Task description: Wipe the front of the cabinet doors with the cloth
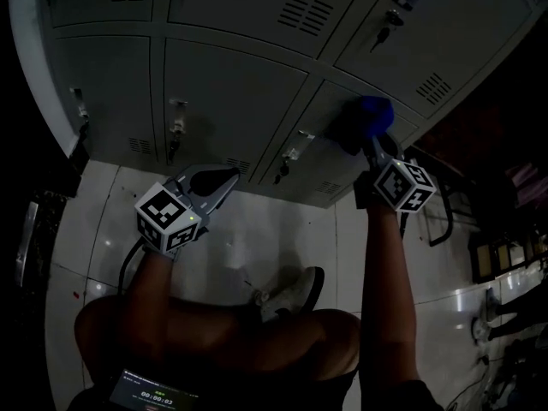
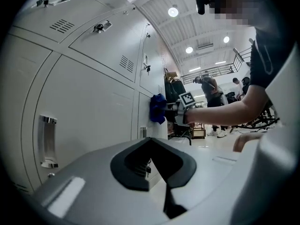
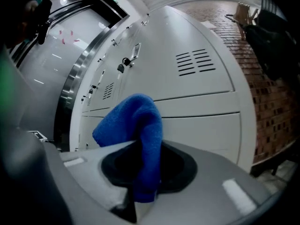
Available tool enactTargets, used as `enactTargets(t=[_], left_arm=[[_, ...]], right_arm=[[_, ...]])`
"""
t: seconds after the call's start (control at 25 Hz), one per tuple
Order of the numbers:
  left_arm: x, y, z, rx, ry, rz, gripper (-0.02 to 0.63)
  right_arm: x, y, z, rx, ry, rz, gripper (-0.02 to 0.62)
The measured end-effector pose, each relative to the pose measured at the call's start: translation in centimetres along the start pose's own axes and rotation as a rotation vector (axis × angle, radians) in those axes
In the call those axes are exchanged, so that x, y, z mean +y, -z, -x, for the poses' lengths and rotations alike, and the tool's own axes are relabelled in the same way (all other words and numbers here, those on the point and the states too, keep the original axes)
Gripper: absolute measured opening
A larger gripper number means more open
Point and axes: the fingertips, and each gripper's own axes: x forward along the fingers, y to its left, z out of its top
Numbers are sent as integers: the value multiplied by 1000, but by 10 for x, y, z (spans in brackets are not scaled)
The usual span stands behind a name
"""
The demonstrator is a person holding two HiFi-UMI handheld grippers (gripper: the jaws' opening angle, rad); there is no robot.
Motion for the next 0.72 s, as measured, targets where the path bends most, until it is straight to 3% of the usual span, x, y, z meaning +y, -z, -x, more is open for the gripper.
enactTargets(t=[0.4, 0.56, 0.72], left_arm=[[-5, 10, -7, 36, 16, -8, 5], [-4, 13, -7, 42, 13, 6, 5], [-2, 13, -8, 42, 5, 14, 5]], right_arm=[[-106, 0, 58, -22, 203, -63, 71], [-110, -1, 64, -27, 210, -97, 71], [-89, -4, 66, -25, 161, -69, 71]])
